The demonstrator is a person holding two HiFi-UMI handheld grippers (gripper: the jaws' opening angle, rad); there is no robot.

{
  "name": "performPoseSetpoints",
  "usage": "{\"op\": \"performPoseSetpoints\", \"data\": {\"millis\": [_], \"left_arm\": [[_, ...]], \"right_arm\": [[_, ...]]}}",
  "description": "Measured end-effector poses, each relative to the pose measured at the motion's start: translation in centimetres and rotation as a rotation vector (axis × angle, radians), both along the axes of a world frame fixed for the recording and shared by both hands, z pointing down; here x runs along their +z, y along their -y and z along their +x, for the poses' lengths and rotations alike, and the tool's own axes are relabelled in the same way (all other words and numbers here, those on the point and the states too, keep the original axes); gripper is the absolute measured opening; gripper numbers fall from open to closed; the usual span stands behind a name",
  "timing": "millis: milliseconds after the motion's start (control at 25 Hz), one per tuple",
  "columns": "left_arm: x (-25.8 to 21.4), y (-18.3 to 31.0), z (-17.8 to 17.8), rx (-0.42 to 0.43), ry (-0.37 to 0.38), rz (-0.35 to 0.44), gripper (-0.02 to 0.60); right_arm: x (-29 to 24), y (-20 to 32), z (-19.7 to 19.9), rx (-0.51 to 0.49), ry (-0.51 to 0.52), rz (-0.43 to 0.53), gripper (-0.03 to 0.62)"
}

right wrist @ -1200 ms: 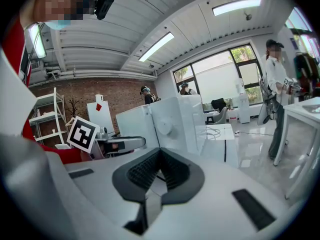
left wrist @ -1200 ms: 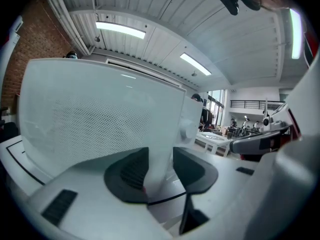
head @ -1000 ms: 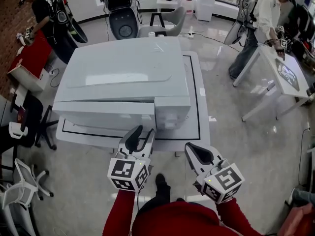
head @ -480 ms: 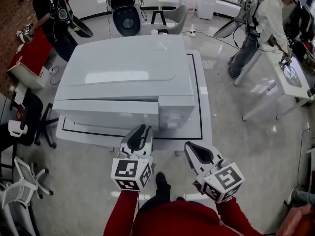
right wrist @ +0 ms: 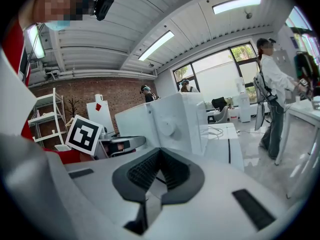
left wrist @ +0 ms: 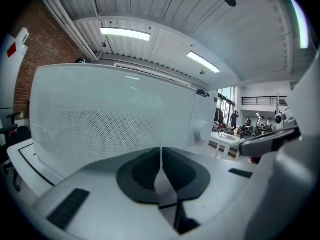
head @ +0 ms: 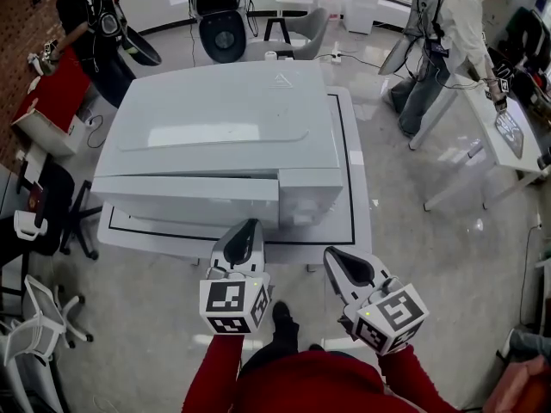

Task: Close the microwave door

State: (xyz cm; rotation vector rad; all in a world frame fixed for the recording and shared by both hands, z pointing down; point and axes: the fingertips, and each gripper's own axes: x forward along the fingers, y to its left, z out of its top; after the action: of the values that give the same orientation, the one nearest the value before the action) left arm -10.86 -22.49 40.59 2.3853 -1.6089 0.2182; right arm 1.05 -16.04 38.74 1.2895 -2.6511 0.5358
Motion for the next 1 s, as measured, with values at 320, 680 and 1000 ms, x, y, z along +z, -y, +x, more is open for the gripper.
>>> {"op": "performPoseSetpoints", "data": {"millis": [320, 680, 1000], "left_arm": [[-0.13, 0.3, 0.06, -0.014, 0.015, 0.005, 0.025], [-0.06, 0.18, -0.06, -0.017, 0.025, 0.008, 0.017], [-0.12, 0.77, 0.12, -0.023, 0.022, -0.003, 0.014]], "right_arm": [[0.23, 0.21, 0.02, -0.003, 0.0, -0.012, 0.012], [0.5, 0.34, -0.25, -0.009, 0.001, -0.015, 0.012], [0.34, 0.57, -0.26, -0.011, 0.003, -0.02, 0.012]]}}
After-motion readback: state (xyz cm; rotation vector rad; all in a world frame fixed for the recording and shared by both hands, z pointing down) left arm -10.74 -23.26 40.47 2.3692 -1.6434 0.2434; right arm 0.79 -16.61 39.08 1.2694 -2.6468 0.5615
